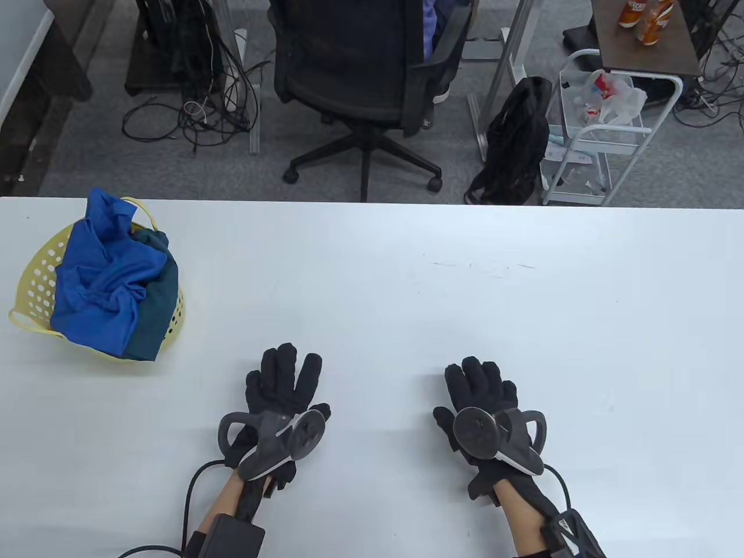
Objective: Fold and stack clothes and towels from laundry basket
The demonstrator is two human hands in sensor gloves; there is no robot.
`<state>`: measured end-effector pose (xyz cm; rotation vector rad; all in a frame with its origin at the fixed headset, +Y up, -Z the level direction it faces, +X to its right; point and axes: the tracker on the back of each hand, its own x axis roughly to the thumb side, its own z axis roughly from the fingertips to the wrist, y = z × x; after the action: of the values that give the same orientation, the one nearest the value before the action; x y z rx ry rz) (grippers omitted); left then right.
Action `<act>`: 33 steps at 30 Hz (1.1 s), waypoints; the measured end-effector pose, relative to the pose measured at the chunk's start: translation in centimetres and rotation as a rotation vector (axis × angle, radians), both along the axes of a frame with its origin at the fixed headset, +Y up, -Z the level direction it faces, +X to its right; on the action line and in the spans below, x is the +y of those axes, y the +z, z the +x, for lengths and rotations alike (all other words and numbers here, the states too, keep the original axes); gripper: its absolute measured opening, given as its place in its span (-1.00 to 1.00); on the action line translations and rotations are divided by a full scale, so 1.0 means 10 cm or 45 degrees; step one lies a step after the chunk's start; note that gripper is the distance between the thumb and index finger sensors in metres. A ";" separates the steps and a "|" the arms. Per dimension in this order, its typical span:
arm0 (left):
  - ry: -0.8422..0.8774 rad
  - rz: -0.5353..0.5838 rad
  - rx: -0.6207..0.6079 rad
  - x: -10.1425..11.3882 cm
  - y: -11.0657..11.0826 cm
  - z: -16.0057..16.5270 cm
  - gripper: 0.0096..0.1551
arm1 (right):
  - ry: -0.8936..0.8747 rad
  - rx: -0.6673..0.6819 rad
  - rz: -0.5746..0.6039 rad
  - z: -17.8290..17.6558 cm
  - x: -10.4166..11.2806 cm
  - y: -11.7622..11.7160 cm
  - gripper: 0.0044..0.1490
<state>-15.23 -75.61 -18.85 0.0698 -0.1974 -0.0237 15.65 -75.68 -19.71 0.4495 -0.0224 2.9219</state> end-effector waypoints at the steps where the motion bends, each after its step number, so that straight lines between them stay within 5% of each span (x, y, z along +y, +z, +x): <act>1: 0.005 -0.013 0.005 -0.01 0.00 -0.01 0.16 | 0.000 0.000 -0.002 0.00 0.01 0.00 -0.02; 25: -0.062 -0.059 0.051 0.03 -0.02 -0.09 0.13 | -0.032 -0.026 -0.056 0.07 -0.03 -0.03 -0.04; 28: -0.242 0.069 0.268 0.38 -0.09 -0.24 -0.05 | -0.044 -0.030 -0.058 0.08 -0.02 -0.03 -0.05; 33: -0.072 0.318 0.670 1.25 -0.44 -0.88 -0.43 | -0.064 -0.011 -0.060 0.04 -0.01 -0.04 -0.06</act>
<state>-24.05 -63.09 -23.21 0.3022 0.3313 -0.1216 16.04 -75.74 -20.11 0.4230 0.0332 2.8686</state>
